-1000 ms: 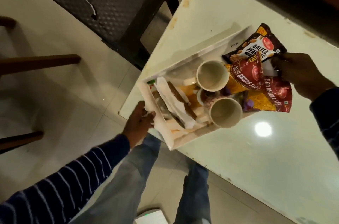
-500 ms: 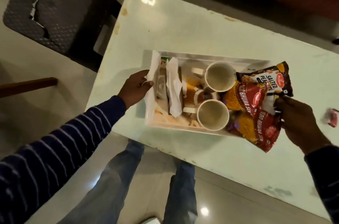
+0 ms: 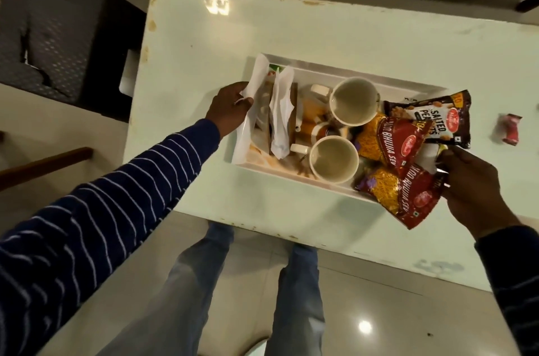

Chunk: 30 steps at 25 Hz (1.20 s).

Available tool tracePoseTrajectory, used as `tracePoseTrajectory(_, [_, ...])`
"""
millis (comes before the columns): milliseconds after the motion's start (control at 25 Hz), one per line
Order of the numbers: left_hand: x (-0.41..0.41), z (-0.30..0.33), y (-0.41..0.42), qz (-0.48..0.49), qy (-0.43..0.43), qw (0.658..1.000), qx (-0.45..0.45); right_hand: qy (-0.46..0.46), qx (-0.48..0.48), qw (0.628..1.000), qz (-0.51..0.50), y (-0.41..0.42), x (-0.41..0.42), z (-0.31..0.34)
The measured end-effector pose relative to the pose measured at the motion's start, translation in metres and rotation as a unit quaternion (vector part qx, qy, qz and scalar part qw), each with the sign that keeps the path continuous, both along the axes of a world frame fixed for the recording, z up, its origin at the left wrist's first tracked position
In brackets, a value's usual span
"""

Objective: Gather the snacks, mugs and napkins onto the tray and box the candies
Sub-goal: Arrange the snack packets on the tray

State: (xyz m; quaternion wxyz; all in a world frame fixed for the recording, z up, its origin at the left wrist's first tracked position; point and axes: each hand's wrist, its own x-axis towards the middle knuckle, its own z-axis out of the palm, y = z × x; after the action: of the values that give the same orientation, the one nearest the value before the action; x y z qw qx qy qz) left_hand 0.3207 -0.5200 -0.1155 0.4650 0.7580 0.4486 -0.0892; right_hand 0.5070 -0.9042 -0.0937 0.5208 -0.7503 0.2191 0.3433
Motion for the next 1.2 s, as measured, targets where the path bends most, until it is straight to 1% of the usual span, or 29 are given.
tracePoseTrajectory(200, [0.003,-0.009,-0.007,0.052,0.035,0.998,-0.002,-0.007,-0.011,1.000,0.019,0.007,0.015,-0.011])
tracePoseTrajectory(320, [0.002,-0.011,-0.011,0.040,0.039,0.998,0.016,-0.007,-0.011,0.999,0.030,0.008,0.021,-0.018])
tracePoseTrajectory(520, [0.001,-0.015,-0.020,0.047,0.022,0.999,0.015,-0.022,-0.022,0.999,0.039,0.004,0.029,-0.025])
tracePoseTrajectory(720, [-0.005,-0.017,-0.019,-0.005,0.002,0.999,0.040,-0.031,-0.036,0.998,0.038,0.004,0.036,-0.032])
tracePoseTrajectory(840, [-0.009,-0.019,-0.018,-0.004,-0.005,0.998,0.055,-0.027,-0.028,0.998,0.057,0.003,0.037,-0.030])
tracePoseTrajectory(920, [-0.014,-0.020,-0.022,0.031,-0.014,0.997,0.062,-0.059,-0.061,0.993,0.086,-0.002,0.036,-0.025])
tracePoseTrajectory(1000, [-0.021,-0.018,-0.035,0.091,-0.025,0.993,0.068,-0.125,-0.126,0.977,0.119,-0.015,0.036,-0.016])
tracePoseTrajectory(1040, [-0.027,-0.017,-0.043,0.123,-0.032,0.989,0.074,-0.147,-0.132,0.972,0.124,-0.024,0.035,-0.010])
tracePoseTrajectory(1120, [-0.042,-0.009,-0.061,0.163,-0.050,0.980,0.100,-0.161,-0.101,0.976,0.104,-0.043,0.029,0.001])
tracePoseTrajectory(1200, [-0.051,0.004,-0.083,0.175,-0.061,0.974,0.128,-0.153,-0.067,0.984,0.064,-0.069,0.023,0.014])
